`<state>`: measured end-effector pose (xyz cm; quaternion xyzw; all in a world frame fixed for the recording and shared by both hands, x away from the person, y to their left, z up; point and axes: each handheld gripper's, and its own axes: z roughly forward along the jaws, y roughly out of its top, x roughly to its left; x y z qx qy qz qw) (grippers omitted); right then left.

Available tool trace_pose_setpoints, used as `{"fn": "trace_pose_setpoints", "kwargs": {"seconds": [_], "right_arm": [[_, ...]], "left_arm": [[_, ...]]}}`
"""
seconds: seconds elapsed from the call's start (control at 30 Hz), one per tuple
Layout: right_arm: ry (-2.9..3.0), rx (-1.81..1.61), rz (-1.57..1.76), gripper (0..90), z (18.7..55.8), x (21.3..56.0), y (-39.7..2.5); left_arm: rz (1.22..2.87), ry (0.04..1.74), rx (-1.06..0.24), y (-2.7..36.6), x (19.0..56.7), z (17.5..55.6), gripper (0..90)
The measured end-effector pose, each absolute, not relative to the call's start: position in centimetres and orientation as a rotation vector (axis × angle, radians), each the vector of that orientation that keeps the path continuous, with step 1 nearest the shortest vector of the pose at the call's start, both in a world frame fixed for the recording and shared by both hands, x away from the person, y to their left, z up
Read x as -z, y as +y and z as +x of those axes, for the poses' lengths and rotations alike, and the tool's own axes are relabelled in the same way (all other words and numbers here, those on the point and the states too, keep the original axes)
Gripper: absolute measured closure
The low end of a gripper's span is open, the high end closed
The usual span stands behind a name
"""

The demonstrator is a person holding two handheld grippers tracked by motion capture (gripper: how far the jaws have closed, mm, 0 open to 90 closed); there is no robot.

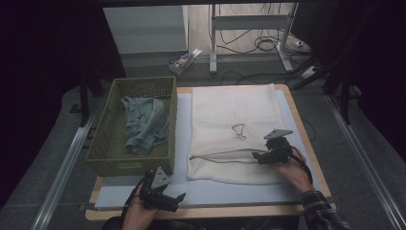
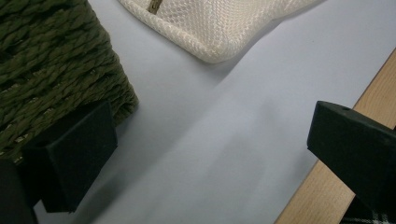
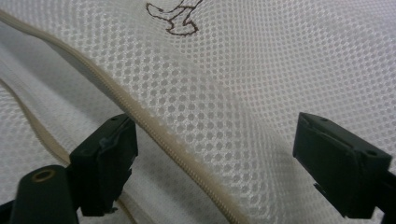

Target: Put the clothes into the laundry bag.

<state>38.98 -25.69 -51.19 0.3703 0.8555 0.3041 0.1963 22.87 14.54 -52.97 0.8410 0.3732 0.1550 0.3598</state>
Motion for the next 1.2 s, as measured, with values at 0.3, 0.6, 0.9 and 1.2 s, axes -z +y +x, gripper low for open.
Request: {"fn": "trace_pose_setpoints", "kwargs": {"seconds": [0.3, 0.6, 0.9, 1.2], "right_arm": [[2.402, -0.822, 1.012, 22.6, 39.4, 51.4, -25.3], [2.408, -0.794, 0.995, 24.1, 39.5, 51.3, -25.1], [2.41, -0.783, 0.97, 27.7, 39.7, 51.4, -24.5], [2.408, -0.796, 0.959, 33.6, 40.4, 51.4, -24.3]], "left_arm": [[2.172, 0.96, -0.402, 14.5, 53.0, 22.9, 1.3], [2.176, 0.958, -0.404, 14.5, 53.0, 22.9, 1.3], [2.181, 0.955, -0.405, 14.4, 53.0, 22.8, 1.3], [2.185, 0.954, -0.409, 14.4, 53.1, 22.9, 1.3]]}}
